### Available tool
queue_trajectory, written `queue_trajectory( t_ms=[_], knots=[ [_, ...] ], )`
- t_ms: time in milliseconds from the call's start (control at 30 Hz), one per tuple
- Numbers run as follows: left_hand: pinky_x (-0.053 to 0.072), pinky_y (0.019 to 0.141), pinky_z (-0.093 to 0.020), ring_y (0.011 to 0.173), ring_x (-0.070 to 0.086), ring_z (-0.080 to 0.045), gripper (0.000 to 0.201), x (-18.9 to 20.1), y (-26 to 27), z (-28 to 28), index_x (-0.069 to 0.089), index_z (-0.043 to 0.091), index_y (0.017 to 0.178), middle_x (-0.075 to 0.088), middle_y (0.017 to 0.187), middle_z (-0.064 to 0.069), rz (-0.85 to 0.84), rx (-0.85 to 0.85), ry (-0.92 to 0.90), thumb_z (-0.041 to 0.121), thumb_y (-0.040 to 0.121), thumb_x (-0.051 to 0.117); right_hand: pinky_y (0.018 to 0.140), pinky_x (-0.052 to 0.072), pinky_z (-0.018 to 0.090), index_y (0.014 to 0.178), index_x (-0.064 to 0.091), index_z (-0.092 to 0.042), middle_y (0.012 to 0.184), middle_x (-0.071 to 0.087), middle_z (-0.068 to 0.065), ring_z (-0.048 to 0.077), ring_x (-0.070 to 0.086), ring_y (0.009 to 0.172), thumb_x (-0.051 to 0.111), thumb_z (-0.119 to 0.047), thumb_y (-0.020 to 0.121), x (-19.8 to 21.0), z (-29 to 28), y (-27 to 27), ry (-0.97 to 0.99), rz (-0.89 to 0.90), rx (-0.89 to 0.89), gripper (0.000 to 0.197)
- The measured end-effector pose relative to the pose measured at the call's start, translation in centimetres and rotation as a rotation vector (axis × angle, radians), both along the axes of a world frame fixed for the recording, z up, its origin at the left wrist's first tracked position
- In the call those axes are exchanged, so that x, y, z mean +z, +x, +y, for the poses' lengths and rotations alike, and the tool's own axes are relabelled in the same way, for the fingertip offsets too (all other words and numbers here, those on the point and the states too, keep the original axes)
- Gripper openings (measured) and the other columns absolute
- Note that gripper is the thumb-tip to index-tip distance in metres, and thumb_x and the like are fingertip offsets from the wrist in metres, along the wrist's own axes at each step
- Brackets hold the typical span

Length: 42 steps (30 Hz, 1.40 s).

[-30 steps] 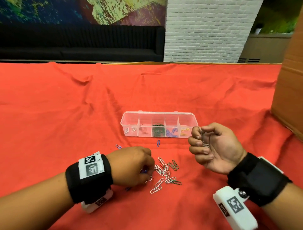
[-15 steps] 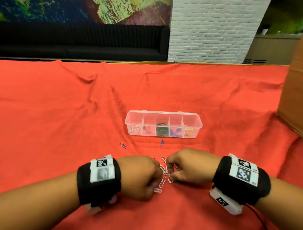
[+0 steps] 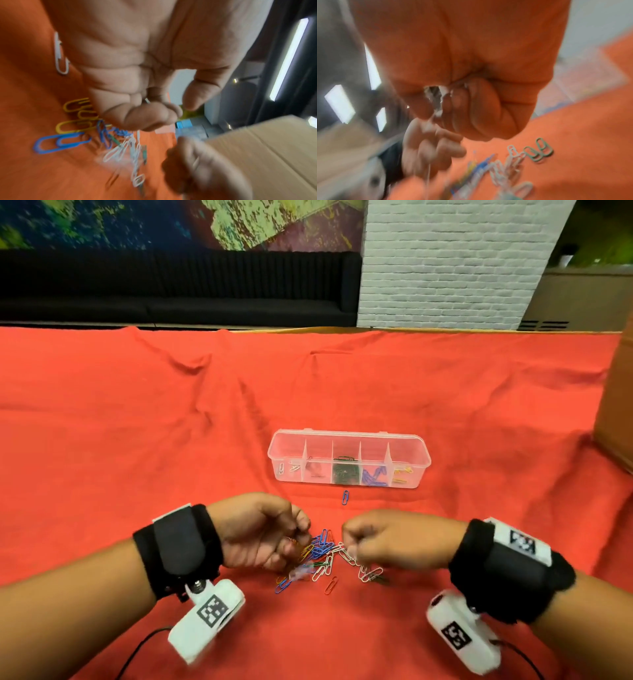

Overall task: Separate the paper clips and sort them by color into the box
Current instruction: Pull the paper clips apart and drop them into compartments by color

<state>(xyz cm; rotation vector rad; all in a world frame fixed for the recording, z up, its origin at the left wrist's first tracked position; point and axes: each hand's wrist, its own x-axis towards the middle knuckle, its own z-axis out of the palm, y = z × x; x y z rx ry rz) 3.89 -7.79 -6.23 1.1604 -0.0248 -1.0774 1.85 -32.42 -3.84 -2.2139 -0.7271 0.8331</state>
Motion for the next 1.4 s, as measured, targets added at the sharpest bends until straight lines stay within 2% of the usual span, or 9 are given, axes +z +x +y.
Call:
queue_trajectory(
  t_ms=[133,333,467,600,833,1000,1133,1300,1400],
  knots=[
    [0.037,0.043,-0.020,0.047,0.048,-0.010,0.014,0.0,-1.3,-1.3,0.057,0.015,0.080,0.055,0.060,-0.002,-0.385,-0.229,0.287,0.006,0.078,0.067,0.042,0.006,0.019,0.066,0.036,-0.022,0.062,0.019,0.001,0.011,0.012,0.048,0.037,-0.016,0.071,1.1,-3.4,2.9,0.545,0.610,-0.414,0.008],
    [0.048,0.066,-0.025,0.073,0.060,-0.008,0.021,1.4,-3.3,-3.1,0.066,0.026,0.099,0.066,0.087,0.006,-1.308,-0.647,0.881,0.025,0.079,0.067,0.038,0.010,0.014,0.072,0.044,-0.018,0.061,0.033,0.001,0.007,0.019,0.041,0.039,-0.011,0.083,2.2,-5.8,7.4,0.614,0.351,-0.742,0.015],
    [0.051,0.065,-0.035,0.079,0.059,-0.017,0.024,1.0,-5.0,-3.5,0.067,0.028,0.099,0.056,0.095,0.005,-1.548,-0.841,0.854,0.023,0.077,0.058,0.038,0.012,0.016,0.092,0.057,-0.011,0.061,0.038,0.001,0.008,0.023,0.043,0.046,-0.012,0.090,3.0,-3.1,9.5,0.526,0.226,-0.733,0.011],
    [0.050,0.060,-0.042,0.077,0.058,-0.026,0.011,0.4,-5.5,-3.1,0.062,0.023,0.088,0.053,0.092,0.001,-1.702,-0.840,0.883,0.027,0.082,0.054,0.038,0.020,0.017,0.087,0.057,-0.008,0.063,0.042,0.002,0.010,0.030,0.045,0.041,-0.006,0.088,3.7,2.2,10.6,0.396,0.198,-0.565,0.016],
    [0.050,0.071,-0.031,0.074,0.056,-0.009,0.002,1.5,-3.2,-0.9,0.064,0.019,0.087,0.062,0.084,0.005,-1.406,-0.434,0.649,0.020,0.086,0.066,0.048,0.043,0.023,0.087,0.061,-0.016,0.074,0.058,0.004,0.014,0.052,0.054,0.046,-0.004,0.092,3.6,11.1,13.7,0.298,-0.061,-0.544,0.020],
    [0.057,0.064,-0.033,0.064,0.062,-0.015,0.010,3.5,3.6,3.9,0.063,0.013,0.083,0.068,0.073,-0.004,-1.121,0.140,0.728,0.006,0.088,0.067,0.090,0.044,0.025,0.124,0.063,-0.024,0.127,0.063,0.002,0.023,0.060,0.114,0.049,-0.005,0.084,3.5,10.0,13.0,-0.269,-0.575,-0.217,0.046],
    [0.057,0.063,-0.029,0.062,0.065,-0.013,0.011,5.0,8.2,5.0,0.062,0.006,0.081,0.067,0.074,-0.013,-0.989,0.501,0.656,-0.003,0.088,0.065,0.073,0.043,0.024,0.091,0.066,-0.025,0.095,0.068,-0.004,0.021,0.063,0.092,0.055,-0.009,0.080,3.6,6.5,9.4,-0.350,-0.639,-0.019,0.022],
    [0.057,0.060,-0.023,0.071,0.067,-0.014,0.013,5.3,9.9,2.6,0.066,0.005,0.102,0.068,0.090,-0.009,-0.873,0.495,0.592,0.004,0.089,0.067,0.077,0.049,0.030,0.092,0.065,-0.027,0.097,0.063,-0.008,0.017,0.060,0.091,0.059,-0.018,0.078,2.8,2.1,4.2,-0.364,-0.652,0.017,0.019],
    [0.054,0.066,-0.025,0.072,0.065,-0.011,0.019,4.6,9.2,1.2,0.070,0.018,0.104,0.065,0.087,0.005,-1.129,0.401,0.877,0.017,0.085,0.074,0.092,0.047,0.031,0.112,0.063,-0.034,0.115,0.058,-0.009,0.016,0.058,0.107,0.057,-0.019,0.082,1.9,0.7,3.0,-0.360,-0.653,0.011,0.035]
  ],
)
